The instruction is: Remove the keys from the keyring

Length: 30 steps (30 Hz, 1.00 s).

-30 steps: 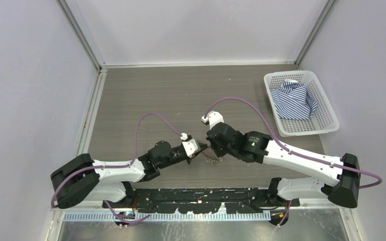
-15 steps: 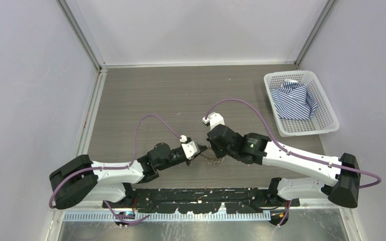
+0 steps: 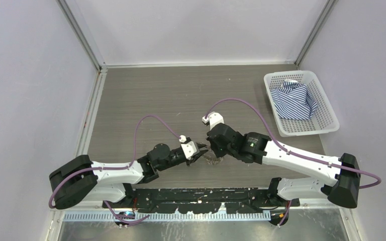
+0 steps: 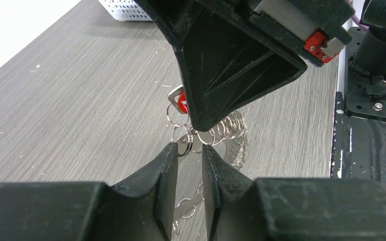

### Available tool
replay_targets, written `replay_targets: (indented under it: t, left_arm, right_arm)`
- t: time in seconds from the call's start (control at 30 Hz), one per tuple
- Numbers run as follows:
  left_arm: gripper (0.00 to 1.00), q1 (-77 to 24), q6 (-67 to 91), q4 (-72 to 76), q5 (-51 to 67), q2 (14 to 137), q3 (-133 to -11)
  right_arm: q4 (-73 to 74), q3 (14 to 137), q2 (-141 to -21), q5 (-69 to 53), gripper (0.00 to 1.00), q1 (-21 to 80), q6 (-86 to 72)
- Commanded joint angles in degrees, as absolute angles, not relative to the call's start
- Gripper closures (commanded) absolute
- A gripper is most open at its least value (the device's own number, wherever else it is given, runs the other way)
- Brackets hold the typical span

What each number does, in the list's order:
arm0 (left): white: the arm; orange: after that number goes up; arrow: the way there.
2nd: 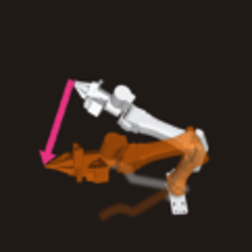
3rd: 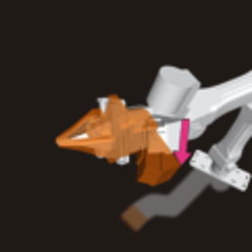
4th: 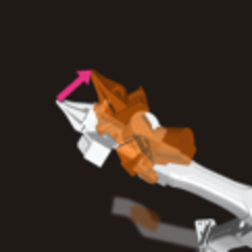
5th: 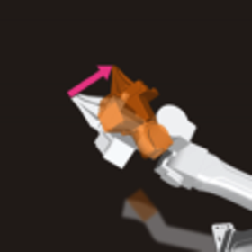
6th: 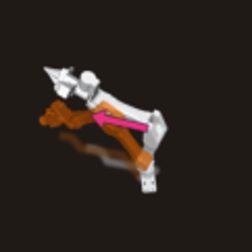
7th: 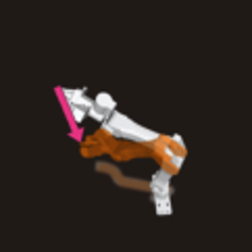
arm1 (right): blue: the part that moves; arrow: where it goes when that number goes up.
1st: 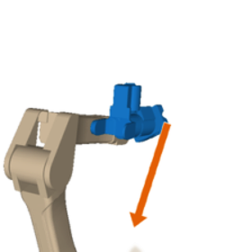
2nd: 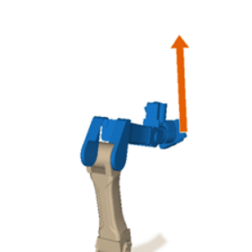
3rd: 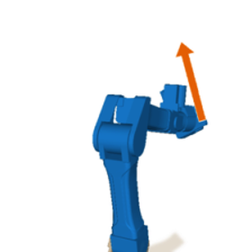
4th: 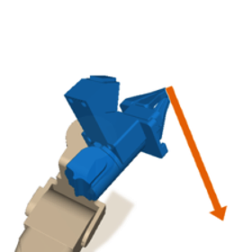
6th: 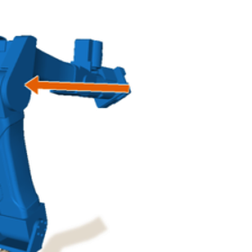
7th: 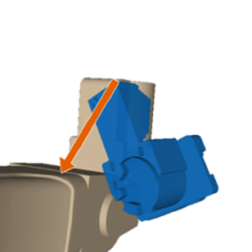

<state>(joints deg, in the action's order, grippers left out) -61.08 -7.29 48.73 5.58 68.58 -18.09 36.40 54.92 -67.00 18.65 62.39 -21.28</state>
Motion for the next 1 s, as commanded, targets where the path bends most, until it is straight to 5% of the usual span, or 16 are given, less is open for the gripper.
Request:
replay_targets:
  t: [0.0, 0.97]
  left_arm:
    - [0.73, -61.28, -7.10, 52.39, 4.93, 67.16, -18.49]
    - [0.77, -61.32, -11.65, 55.70, 6.37, 70.68, -20.87]
  right_arm:
    - [34.79, 58.68, -66.80, 16.94, 0.99, 62.28, -18.95]
    - [36.39, 60.82, -67.59, 14.33, 0.99, 63.27, -17.86]
